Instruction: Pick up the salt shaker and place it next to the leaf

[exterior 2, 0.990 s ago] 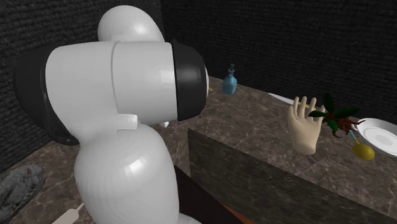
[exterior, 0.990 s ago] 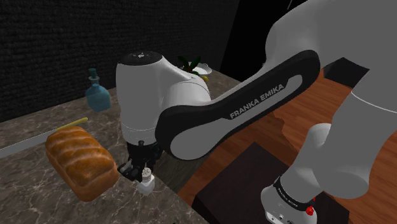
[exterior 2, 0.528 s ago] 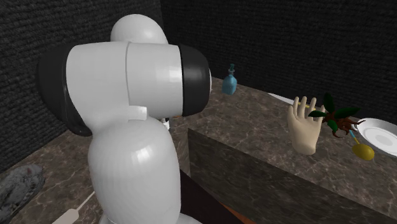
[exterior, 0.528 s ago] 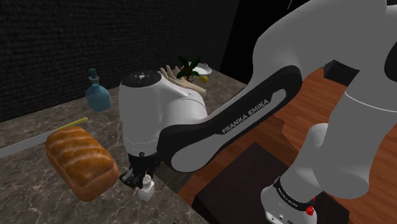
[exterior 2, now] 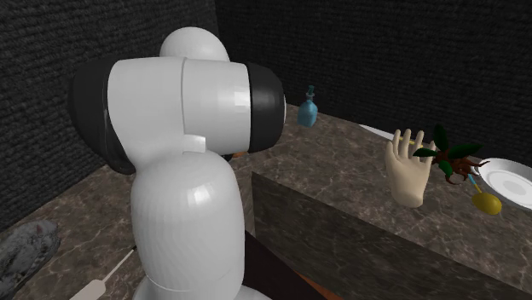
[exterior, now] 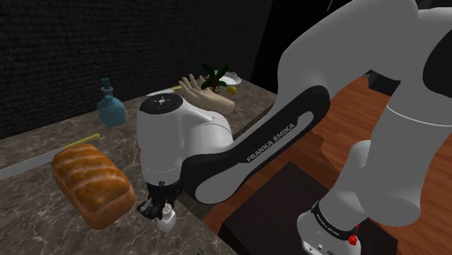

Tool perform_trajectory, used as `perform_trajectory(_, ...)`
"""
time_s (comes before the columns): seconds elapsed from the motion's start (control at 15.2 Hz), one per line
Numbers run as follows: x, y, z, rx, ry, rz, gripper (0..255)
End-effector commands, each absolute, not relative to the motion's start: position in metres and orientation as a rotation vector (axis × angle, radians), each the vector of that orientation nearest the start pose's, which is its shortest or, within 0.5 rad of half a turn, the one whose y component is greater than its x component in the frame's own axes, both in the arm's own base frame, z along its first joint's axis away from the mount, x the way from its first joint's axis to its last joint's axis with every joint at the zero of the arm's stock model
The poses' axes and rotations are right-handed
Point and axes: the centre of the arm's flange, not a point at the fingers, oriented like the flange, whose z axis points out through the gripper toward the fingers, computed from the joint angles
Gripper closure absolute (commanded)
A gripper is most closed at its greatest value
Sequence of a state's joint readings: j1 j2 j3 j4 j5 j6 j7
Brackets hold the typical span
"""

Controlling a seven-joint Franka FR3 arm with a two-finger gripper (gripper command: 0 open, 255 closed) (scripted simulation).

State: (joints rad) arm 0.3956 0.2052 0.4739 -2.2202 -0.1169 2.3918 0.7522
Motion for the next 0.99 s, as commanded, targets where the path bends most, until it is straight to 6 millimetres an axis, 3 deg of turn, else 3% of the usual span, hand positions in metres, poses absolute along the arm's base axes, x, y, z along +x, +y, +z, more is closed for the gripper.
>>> perform_trajectory(0.0,0.353,0.415,0.292,-3.122,-0.306,0.024,255)
perform_trajectory(0.13,0.353,0.415,0.292,-3.122,-0.306,0.024,255)
perform_trajectory(0.2,0.353,0.415,0.292,-3.122,-0.306,0.024,0)
perform_trajectory(0.53,0.353,0.415,0.292,-3.122,-0.306,0.024,0)
perform_trajectory(0.79,0.354,0.415,0.342,-3.122,-0.306,0.024,0)
perform_trajectory(0.92,0.354,0.415,0.342,-3.122,-0.306,0.024,0)
